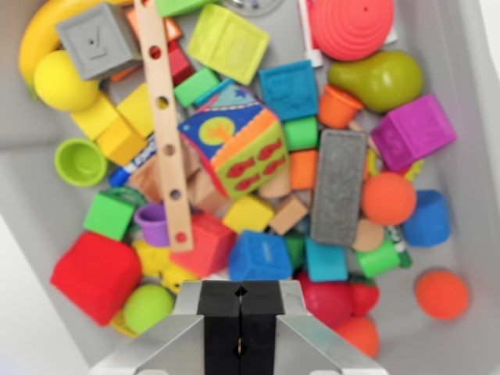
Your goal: Pick an object from the bin
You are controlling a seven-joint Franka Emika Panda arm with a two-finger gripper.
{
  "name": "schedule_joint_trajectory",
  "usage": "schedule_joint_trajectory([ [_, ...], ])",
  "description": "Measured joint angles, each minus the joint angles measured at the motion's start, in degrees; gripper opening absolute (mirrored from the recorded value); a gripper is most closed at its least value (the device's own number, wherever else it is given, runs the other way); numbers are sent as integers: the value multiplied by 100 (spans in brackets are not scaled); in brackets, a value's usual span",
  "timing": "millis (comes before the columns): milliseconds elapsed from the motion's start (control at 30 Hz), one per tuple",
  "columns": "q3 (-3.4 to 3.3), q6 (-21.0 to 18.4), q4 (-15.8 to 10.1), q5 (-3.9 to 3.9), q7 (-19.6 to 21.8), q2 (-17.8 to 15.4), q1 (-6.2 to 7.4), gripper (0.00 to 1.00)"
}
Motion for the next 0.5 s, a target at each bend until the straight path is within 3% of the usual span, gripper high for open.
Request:
schedule_joint_trajectory([
  [500, 0, -37, 32, 1, -1, -3, 0, 0],
])
